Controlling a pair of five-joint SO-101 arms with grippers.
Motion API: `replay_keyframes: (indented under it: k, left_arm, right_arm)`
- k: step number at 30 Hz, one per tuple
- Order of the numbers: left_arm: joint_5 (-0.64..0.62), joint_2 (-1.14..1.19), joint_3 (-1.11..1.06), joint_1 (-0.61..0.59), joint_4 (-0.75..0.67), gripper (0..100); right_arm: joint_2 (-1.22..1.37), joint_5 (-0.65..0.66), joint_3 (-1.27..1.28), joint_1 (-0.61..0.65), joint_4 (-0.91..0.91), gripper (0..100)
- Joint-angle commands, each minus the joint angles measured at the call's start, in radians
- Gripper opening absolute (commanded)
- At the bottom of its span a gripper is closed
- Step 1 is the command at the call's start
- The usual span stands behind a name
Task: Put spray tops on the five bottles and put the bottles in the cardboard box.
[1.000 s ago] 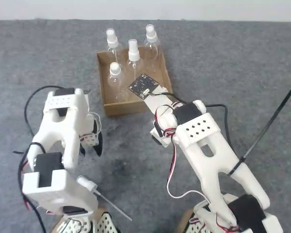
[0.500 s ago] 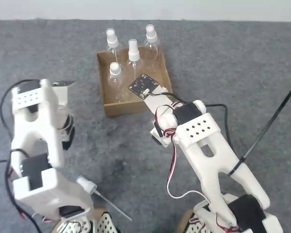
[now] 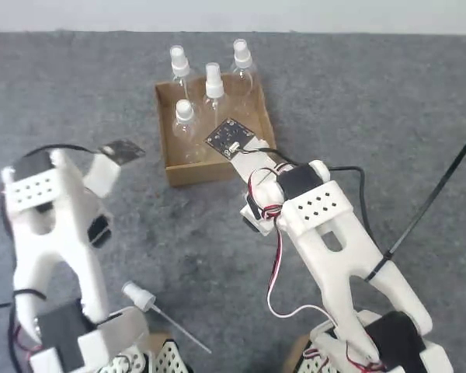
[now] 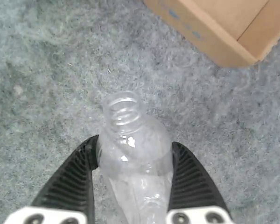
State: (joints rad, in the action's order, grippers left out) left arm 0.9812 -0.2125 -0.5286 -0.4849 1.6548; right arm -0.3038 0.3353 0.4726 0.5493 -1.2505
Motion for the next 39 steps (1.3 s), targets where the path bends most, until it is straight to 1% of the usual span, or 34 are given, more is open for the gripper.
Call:
replay_keyframes:
  k: [1,4,9,11,17,20,26,29,31,34,36,39]
  left_arm:
    - [0.17,-0.095,-0.073,0.043,-0.046,1]
    - [0.37,-0.132,-0.108,0.038,-0.011,3]
    - [0.526,-0.196,-0.117,-0.014,-0.017,19]
    - [0.591,-0.207,-0.117,-0.026,-0.017,23]
    - [0.781,-0.207,-0.156,-0.023,-0.017,23]
    - [0.842,-0.213,-0.216,-0.02,-0.044,23]
    - [0.85,-0.218,-0.407,0.034,-0.25,23]
    - [0.822,-0.218,-0.456,0.083,-0.301,23]
    - [0.767,-0.218,-0.464,0.121,-0.321,23]
    - [0.651,-0.215,-0.467,0.178,-0.364,22]
    - [0.589,-0.209,-0.473,0.215,-0.397,18]
    - [0.529,-0.21,-0.521,0.264,-0.454,12]
  right_arm:
    - [-0.064,-0.002,-0.014,-0.018,0.015,0.7]
    - [-0.062,-0.002,-0.014,-0.018,0.015,0.7]
    - [-0.062,0.0,-0.014,-0.018,0.015,0.7]
    - [-0.062,0.0,-0.014,-0.018,0.015,0.7]
    - [-0.064,0.003,-0.014,-0.048,0.019,0.7]
    - [-0.061,0.026,-0.012,-0.048,0.028,0.7]
    - [-0.056,0.026,-0.012,-0.048,0.028,0.7]
    - [-0.056,0.026,-0.012,-0.048,0.028,0.7]
    - [-0.056,0.026,-0.012,-0.048,0.028,0.7]
    - [-0.056,0.026,-0.012,-0.048,0.028,0.7]
    - [-0.056,0.026,-0.012,-0.048,0.03,0.7]
    - [-0.056,0.026,-0.012,-0.048,0.03,0.7]
